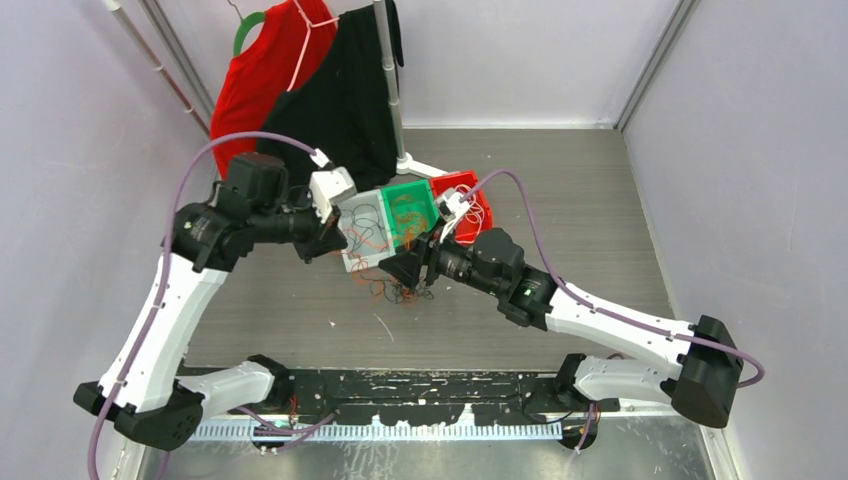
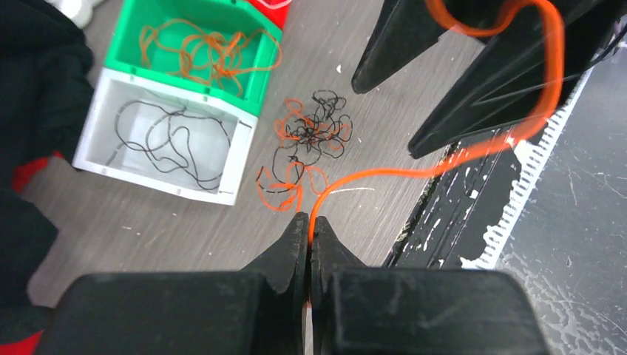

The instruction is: Untangle the cables

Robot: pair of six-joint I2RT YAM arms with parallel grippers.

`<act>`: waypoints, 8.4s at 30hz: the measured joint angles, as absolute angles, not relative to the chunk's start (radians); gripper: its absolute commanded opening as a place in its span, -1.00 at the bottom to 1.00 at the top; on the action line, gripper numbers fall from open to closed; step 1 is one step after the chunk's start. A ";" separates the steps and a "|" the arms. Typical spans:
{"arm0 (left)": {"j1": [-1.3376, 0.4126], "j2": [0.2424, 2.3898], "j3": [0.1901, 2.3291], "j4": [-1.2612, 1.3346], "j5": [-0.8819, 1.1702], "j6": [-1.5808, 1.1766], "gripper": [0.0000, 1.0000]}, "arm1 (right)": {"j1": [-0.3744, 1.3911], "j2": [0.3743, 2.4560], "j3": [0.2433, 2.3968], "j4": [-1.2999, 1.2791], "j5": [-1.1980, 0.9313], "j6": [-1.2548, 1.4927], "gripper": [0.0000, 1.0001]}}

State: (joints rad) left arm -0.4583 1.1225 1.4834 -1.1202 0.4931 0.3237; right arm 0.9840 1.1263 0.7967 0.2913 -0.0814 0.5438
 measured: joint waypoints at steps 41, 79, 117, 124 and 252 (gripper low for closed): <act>-0.458 1.214 2.329 -0.990 0.333 0.249 -1.00 | 1.061 1.765 0.470 0.942 0.005 0.348 0.03; -0.569 1.671 2.135 -0.921 0.377 0.255 -1.00 | 1.068 0.931 0.502 0.316 0.560 0.179 0.69; -0.551 1.978 1.787 -0.685 0.174 0.402 -1.00 | 0.899 0.768 0.441 0.184 0.652 0.200 0.64; -0.514 2.004 1.735 -0.629 0.168 0.422 -1.00 | 0.826 0.800 0.437 0.183 0.587 0.246 0.62; -0.793 1.468 1.519 -1.128 0.533 0.293 -1.00 | 1.035 1.017 0.440 0.519 0.115 0.159 0.45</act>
